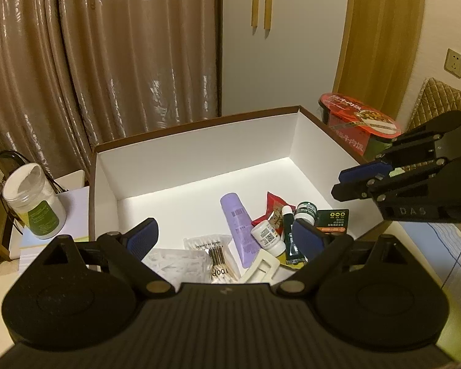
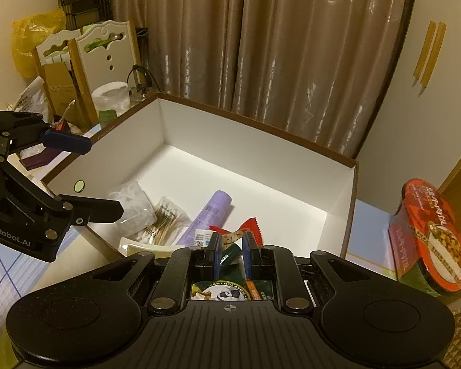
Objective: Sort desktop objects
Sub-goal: 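Withdraw both tools from the box back over the table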
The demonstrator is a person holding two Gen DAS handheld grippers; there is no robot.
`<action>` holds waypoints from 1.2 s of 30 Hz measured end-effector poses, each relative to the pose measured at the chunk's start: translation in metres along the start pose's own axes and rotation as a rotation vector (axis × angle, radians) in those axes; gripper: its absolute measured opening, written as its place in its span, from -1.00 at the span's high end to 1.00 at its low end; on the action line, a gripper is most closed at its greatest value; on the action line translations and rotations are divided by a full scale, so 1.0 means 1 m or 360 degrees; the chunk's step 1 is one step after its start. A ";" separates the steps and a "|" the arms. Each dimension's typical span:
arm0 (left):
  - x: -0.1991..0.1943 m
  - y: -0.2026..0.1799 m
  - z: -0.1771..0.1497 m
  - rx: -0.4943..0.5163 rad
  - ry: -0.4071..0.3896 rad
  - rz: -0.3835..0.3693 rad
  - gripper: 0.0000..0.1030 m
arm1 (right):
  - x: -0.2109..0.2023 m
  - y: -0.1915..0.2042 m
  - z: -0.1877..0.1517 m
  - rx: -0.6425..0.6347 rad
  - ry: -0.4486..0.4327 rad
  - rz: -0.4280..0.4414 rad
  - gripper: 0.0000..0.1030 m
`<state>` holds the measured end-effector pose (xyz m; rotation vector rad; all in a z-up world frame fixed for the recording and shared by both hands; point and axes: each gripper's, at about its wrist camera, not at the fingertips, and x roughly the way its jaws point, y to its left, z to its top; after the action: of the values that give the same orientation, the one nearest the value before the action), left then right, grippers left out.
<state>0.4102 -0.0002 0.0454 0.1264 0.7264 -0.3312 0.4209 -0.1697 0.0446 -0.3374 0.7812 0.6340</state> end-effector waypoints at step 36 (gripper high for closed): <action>-0.077 -0.022 -0.049 -0.0143 -0.0038 0.0011 -0.84 | -0.109 0.020 -0.068 0.0115 -0.0158 -0.0081 -0.85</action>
<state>0.3183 0.0101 0.0605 0.0398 0.7159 -0.2925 0.3120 -0.2328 0.0787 -0.2570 0.6969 0.5689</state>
